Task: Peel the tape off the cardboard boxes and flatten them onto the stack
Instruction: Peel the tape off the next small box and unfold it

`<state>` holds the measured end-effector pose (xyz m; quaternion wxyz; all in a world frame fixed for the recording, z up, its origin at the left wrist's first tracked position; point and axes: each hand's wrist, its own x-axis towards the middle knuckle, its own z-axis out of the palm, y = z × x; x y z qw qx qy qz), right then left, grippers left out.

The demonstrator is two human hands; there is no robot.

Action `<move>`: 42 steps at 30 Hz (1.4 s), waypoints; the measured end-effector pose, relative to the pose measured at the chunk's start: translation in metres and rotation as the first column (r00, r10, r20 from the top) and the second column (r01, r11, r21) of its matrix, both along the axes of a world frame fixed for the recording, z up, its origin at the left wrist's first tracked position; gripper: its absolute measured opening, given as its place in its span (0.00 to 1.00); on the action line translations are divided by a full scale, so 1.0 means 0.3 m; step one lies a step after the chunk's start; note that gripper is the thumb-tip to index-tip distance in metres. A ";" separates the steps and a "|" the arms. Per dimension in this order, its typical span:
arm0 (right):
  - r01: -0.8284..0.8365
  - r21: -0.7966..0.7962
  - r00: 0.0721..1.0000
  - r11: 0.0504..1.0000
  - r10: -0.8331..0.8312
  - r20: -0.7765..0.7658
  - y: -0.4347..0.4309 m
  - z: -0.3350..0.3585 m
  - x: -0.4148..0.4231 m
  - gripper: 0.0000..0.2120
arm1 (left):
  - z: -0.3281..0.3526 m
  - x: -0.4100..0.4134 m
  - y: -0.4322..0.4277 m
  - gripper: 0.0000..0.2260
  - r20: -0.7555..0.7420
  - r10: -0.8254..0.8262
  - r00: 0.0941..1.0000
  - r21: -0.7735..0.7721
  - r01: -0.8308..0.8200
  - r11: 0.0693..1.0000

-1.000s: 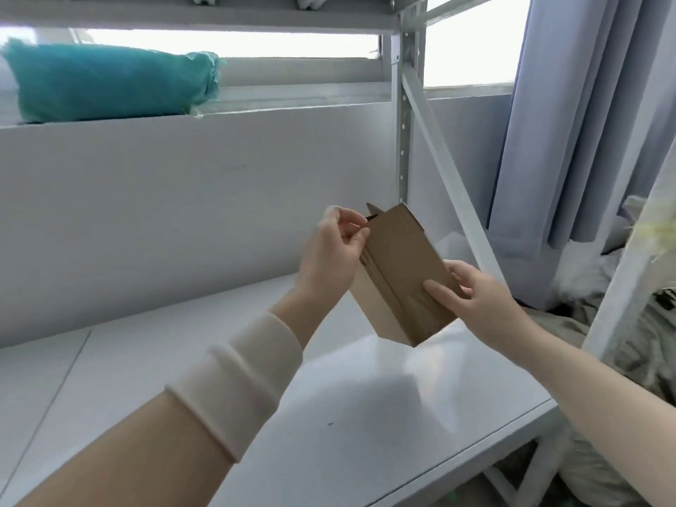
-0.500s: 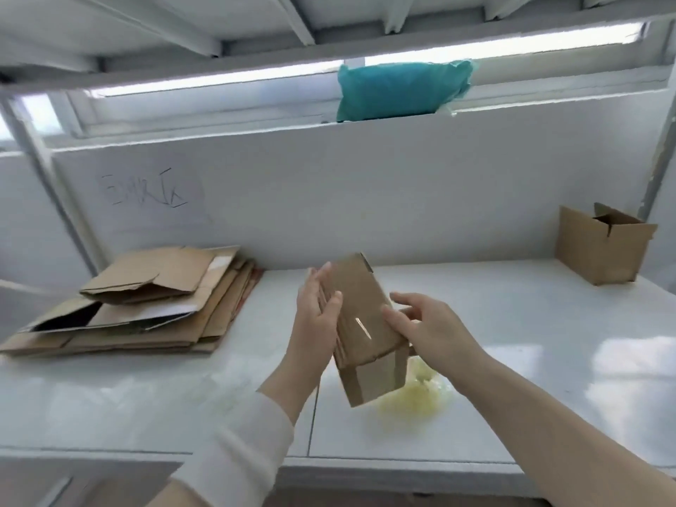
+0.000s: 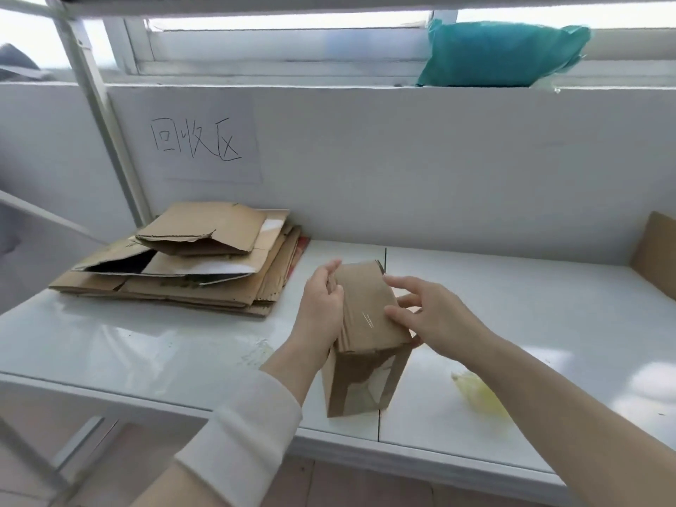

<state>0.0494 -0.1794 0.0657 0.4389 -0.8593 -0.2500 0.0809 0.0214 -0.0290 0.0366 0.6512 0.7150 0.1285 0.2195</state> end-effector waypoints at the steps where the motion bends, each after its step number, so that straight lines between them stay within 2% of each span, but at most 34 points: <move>1: 0.011 -0.064 0.997 0.998 -0.006 0.076 0.011 -0.016 0.001 0.16 | -0.014 0.001 0.007 0.15 -0.023 0.010 1.000 0.018 -0.009 1.000; 3: 0.053 -0.166 0.961 0.985 -0.005 0.275 0.024 -0.028 -0.003 0.12 | -0.022 0.009 0.019 0.14 -0.049 0.000 0.999 0.040 0.002 0.999; 5: 0.057 -0.251 0.927 0.966 0.042 0.373 0.039 -0.017 -0.010 0.11 | -0.018 0.020 0.029 0.14 -0.076 -0.027 0.997 0.079 0.033 0.996; 8: 0.010 -0.284 0.929 0.959 0.095 0.357 0.057 0.008 -0.009 0.09 | -0.022 0.026 0.032 0.15 -0.087 -0.040 0.995 0.082 0.047 0.996; 14: -0.087 -0.249 0.952 0.965 0.154 0.264 0.102 0.017 0.015 0.04 | -0.034 0.028 0.039 0.16 -0.107 -0.026 0.994 0.087 0.035 0.996; 18: -0.119 -0.353 0.952 0.928 0.207 0.225 0.119 0.036 0.037 0.06 | -0.038 0.029 0.039 0.16 -0.112 -0.037 0.993 0.107 0.049 0.993; 20: -0.133 -0.366 0.935 0.921 0.239 0.263 0.122 0.030 0.040 0.11 | -0.039 0.033 0.042 0.16 -0.115 -0.046 0.992 0.118 0.059 0.991; 21: -0.128 -0.333 0.917 0.934 0.239 0.320 0.120 0.016 0.036 0.12 | -0.039 0.033 0.044 0.16 -0.122 -0.046 0.991 0.126 0.061 0.990; 23: -0.112 -0.161 0.836 0.981 0.181 0.519 0.102 -0.027 0.015 0.10 | -0.041 0.033 0.051 0.17 -0.135 -0.041 0.990 0.166 0.063 0.984; 25: -0.127 0.009 0.681 0.992 0.081 0.728 0.060 -0.066 -0.023 0.08 | -0.036 0.030 0.050 0.18 -0.166 -0.020 0.986 0.229 0.058 0.972; 27: -0.144 0.100 0.540 0.985 -0.006 0.842 0.011 -0.101 -0.071 0.09 | -0.019 0.020 0.040 0.21 -0.210 0.019 0.977 0.303 0.047 0.952; 29: -0.156 0.128 0.428 0.979 -0.050 0.902 -0.022 -0.153 -0.126 0.06 | 0.001 0.011 0.031 0.21 -0.216 0.062 0.974 0.387 0.028 0.922; 31: -0.128 0.104 0.385 0.986 -0.047 0.922 -0.038 -0.247 -0.157 0.05 | 0.012 0.002 0.023 0.21 -0.156 0.067 0.985 0.467 0.014 0.884; 33: -0.064 0.065 0.385 0.996 -0.036 0.922 -0.036 -0.328 -0.160 0.08 | 0.021 -0.008 0.025 0.21 -0.103 0.009 0.995 0.545 0.049 0.837; 35: -0.033 0.072 0.427 0.997 -0.051 0.903 -0.020 -0.352 -0.151 0.08 | 0.037 -0.025 0.031 0.18 -0.120 -0.156 0.980 0.618 0.197 0.761; 37: -0.029 0.085 0.472 0.996 -0.062 0.880 0.007 -0.336 -0.152 0.08 | 0.056 -0.047 0.039 0.14 -0.239 -0.302 0.923 0.700 0.379 0.605; 39: -0.022 0.104 0.505 0.994 -0.078 0.860 0.033 -0.326 -0.158 0.07 | 0.068 -0.068 0.054 0.25 -0.390 -0.311 0.867 0.731 0.497 0.468; 40: -0.017 0.112 0.518 0.994 -0.088 0.851 0.043 -0.331 -0.163 0.07 | 0.071 -0.076 0.058 0.30 -0.444 -0.286 0.849 0.729 0.528 0.435; 42: -0.002 0.138 0.521 0.990 -0.117 0.846 0.055 -0.347 -0.175 0.05 | 0.081 -0.089 0.048 0.36 -0.484 -0.248 0.839 0.739 0.544 0.397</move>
